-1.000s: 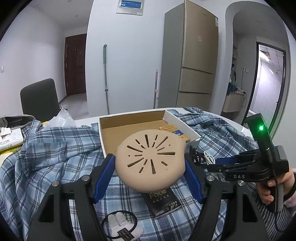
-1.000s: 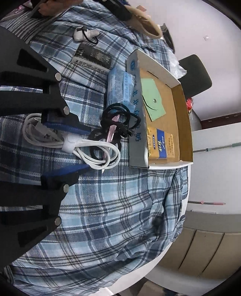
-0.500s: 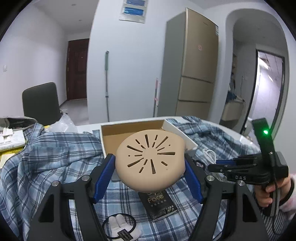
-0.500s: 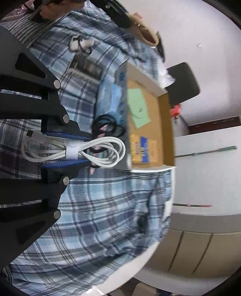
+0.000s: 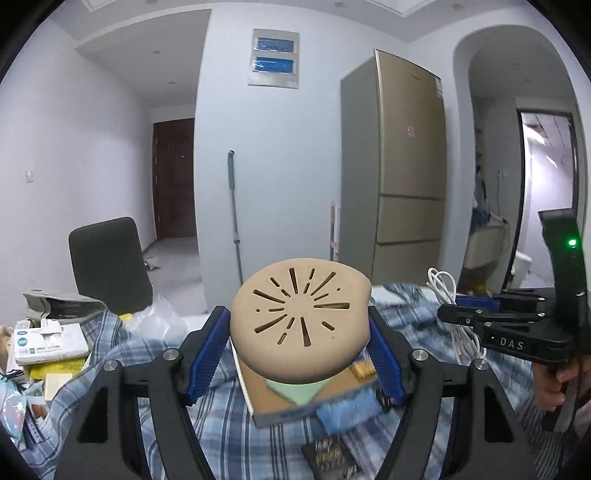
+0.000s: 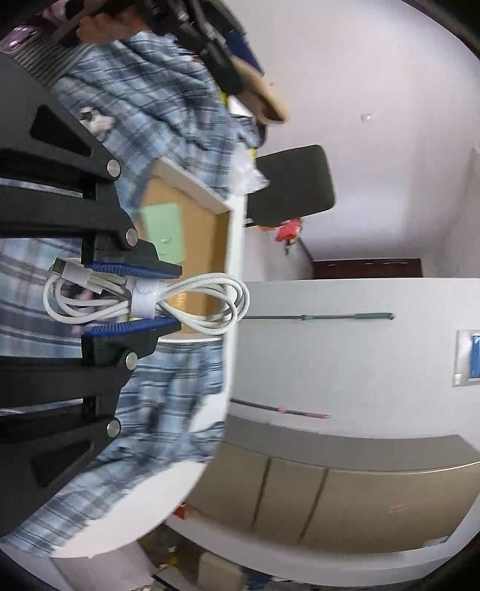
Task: Organize soft objects
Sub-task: 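Lift the sponge with the left gripper while the right gripper grasps the white cable, then place the sponge and white cable into the box with both grippers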
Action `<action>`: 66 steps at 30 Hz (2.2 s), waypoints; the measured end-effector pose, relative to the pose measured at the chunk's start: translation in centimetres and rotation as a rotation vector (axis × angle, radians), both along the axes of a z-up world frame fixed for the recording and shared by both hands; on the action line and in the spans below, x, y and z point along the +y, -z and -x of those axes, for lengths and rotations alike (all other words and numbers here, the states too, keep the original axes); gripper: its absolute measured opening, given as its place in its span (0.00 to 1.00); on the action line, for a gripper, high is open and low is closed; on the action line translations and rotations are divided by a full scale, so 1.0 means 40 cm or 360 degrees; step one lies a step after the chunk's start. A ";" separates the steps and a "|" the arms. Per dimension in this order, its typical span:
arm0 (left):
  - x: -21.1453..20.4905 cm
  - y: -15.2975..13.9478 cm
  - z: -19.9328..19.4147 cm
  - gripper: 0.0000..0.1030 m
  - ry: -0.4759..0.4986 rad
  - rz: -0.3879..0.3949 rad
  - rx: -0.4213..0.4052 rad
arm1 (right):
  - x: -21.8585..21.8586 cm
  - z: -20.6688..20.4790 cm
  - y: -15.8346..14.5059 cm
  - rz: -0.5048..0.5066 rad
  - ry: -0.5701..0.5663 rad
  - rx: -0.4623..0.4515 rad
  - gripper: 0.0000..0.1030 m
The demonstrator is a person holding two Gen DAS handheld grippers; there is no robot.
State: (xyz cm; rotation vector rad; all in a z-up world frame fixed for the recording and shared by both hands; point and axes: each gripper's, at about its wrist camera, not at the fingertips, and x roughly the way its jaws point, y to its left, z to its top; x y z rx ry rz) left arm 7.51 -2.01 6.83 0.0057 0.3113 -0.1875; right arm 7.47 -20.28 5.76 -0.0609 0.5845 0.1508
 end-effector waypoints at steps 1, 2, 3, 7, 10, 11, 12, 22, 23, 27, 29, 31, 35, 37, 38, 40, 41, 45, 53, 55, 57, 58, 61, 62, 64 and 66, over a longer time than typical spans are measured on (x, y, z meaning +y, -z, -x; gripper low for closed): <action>-0.002 -0.003 -0.015 0.72 -0.0015 -0.0004 0.0007 | 0.006 -0.016 -0.015 -0.0007 -0.0010 -0.0012 0.20; -0.006 -0.006 -0.035 0.72 -0.0019 0.0000 0.0015 | 0.012 -0.034 -0.025 -0.0008 -0.0010 -0.0028 0.20; -0.011 -0.006 -0.060 0.72 -0.0020 0.0001 0.0030 | 0.020 -0.055 -0.033 0.0000 -0.0002 -0.0050 0.20; -0.017 0.022 -0.141 0.72 -0.0068 0.0005 0.0085 | 0.044 -0.141 -0.011 0.0019 0.0000 -0.0036 0.20; -0.018 0.060 -0.203 0.72 -0.0099 -0.0003 0.0157 | 0.043 -0.203 0.040 -0.0013 -0.0010 0.0044 0.20; -0.016 0.074 -0.223 0.72 -0.0112 -0.0001 0.0179 | 0.041 -0.218 0.058 -0.0017 -0.0004 0.0068 0.20; -0.014 0.089 -0.245 0.72 -0.0109 -0.0009 0.0198 | 0.040 -0.232 0.078 -0.0020 0.0002 0.0094 0.20; -0.017 0.232 -0.336 0.73 -0.0081 -0.0072 0.0473 | 0.021 -0.292 0.225 -0.0030 -0.0010 0.0278 0.20; -0.019 0.246 -0.341 0.73 -0.0079 -0.0078 0.0497 | 0.021 -0.296 0.234 -0.0026 -0.0010 0.0285 0.20; -0.039 0.284 -0.351 0.73 -0.0065 -0.0114 0.0574 | 0.019 -0.309 0.258 -0.0029 -0.0015 0.0331 0.20; -0.038 0.292 -0.357 0.73 -0.0055 -0.0106 0.0591 | 0.018 -0.314 0.265 -0.0029 -0.0021 0.0340 0.20; -0.041 0.287 -0.357 0.74 -0.0055 -0.0106 0.0586 | 0.019 -0.316 0.270 -0.0019 -0.0022 0.0341 0.20; -0.036 0.286 -0.356 0.76 -0.0060 -0.0090 0.0585 | 0.023 -0.316 0.272 -0.0014 -0.0021 0.0336 0.20; -0.034 0.285 -0.355 0.77 -0.0052 -0.0072 0.0583 | 0.022 -0.317 0.273 -0.0014 -0.0014 0.0328 0.20; -0.033 0.284 -0.354 0.79 -0.0055 -0.0068 0.0578 | 0.021 -0.319 0.273 -0.0016 -0.0013 0.0325 0.20; -0.030 0.279 -0.353 0.80 -0.0054 -0.0062 0.0564 | 0.018 -0.320 0.273 -0.0016 -0.0007 0.0313 0.24; -0.030 0.275 -0.350 0.86 -0.0062 -0.0062 0.0548 | 0.016 -0.323 0.273 -0.0009 0.0000 0.0313 0.28; -0.026 0.254 -0.331 0.89 -0.0090 -0.0061 0.0447 | -0.005 -0.319 0.262 -0.0045 0.0055 0.0254 0.60; -0.012 0.171 -0.280 0.89 -0.0137 -0.0046 0.0284 | -0.031 -0.289 0.176 -0.0087 0.0095 0.0155 0.60; -0.008 0.134 -0.254 0.89 -0.0142 -0.0030 0.0234 | -0.035 -0.267 0.135 -0.0093 0.0093 0.0102 0.61; -0.006 0.096 -0.222 0.89 -0.0140 -0.0015 0.0188 | -0.035 -0.241 0.093 -0.0086 0.0096 0.0055 0.61; -0.005 0.082 -0.208 0.89 -0.0143 -0.0012 0.0170 | -0.034 -0.225 0.072 -0.0087 0.0095 0.0030 0.62; -0.002 0.041 -0.147 0.89 -0.0195 -0.0022 0.0096 | -0.035 -0.171 0.022 -0.0099 0.0114 -0.0051 0.62; -0.003 0.032 -0.128 0.89 -0.0241 -0.0050 0.0072 | -0.039 -0.145 0.006 -0.0119 0.0141 -0.0098 0.62; 0.002 0.014 -0.077 0.89 -0.0257 -0.0052 -0.0009 | -0.038 -0.104 -0.016 -0.0138 0.0127 -0.0150 0.62; 0.006 0.004 -0.040 0.89 -0.0279 -0.0048 -0.0054 | -0.037 -0.059 -0.032 -0.0128 0.0128 -0.0212 0.62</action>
